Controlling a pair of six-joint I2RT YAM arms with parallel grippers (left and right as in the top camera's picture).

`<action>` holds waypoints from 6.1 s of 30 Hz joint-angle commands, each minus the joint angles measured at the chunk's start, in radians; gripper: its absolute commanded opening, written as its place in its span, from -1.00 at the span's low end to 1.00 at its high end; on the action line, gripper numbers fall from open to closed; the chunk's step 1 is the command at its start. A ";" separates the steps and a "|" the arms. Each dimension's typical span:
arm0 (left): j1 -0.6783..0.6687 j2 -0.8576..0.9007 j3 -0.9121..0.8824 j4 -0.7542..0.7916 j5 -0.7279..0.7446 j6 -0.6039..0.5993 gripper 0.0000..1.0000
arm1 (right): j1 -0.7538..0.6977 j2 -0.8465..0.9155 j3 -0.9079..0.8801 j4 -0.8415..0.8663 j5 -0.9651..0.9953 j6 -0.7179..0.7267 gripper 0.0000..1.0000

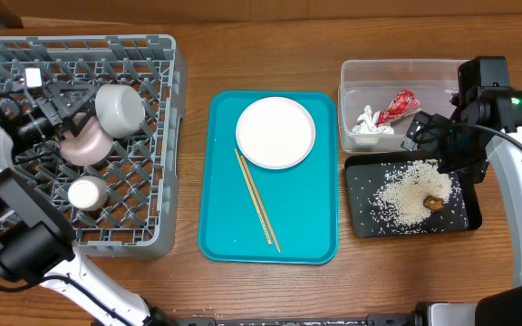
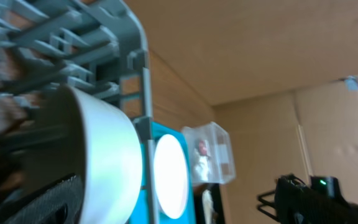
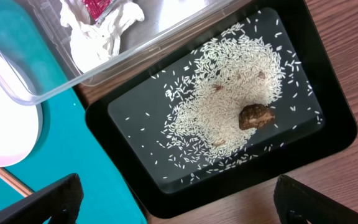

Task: Sort waste into correct bins and load items into the dishwasher
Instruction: 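Place the white bowl into the dish rack with the left gripper, then reach the left gripper to the wooden chopsticks on the tray, then grasp one chopstick and place it in the dish rack, then grasp the second chopstick and place it in the dish rack, then reach the left gripper to the white plate and grasp its rim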

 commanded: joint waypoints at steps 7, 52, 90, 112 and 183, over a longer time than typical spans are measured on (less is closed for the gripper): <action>-0.008 -0.463 0.008 -0.035 -0.380 -0.039 1.00 | -0.002 -0.031 0.024 -0.004 0.010 -0.006 1.00; -1.170 -0.292 -0.618 0.061 -1.392 -0.784 1.00 | -0.002 -0.031 0.024 -0.014 0.005 -0.022 1.00; -1.058 -0.444 -0.422 -0.095 -1.366 -0.583 -0.92 | -0.002 -0.031 0.024 -0.035 0.006 -0.025 1.00; -0.684 -0.473 -0.280 -0.069 -1.421 -0.148 0.10 | -0.002 -0.031 0.024 -0.037 0.005 -0.025 1.00; -0.704 -0.478 -0.280 -0.079 -1.403 -0.183 0.11 | -0.002 -0.031 0.024 -0.043 0.006 -0.026 1.00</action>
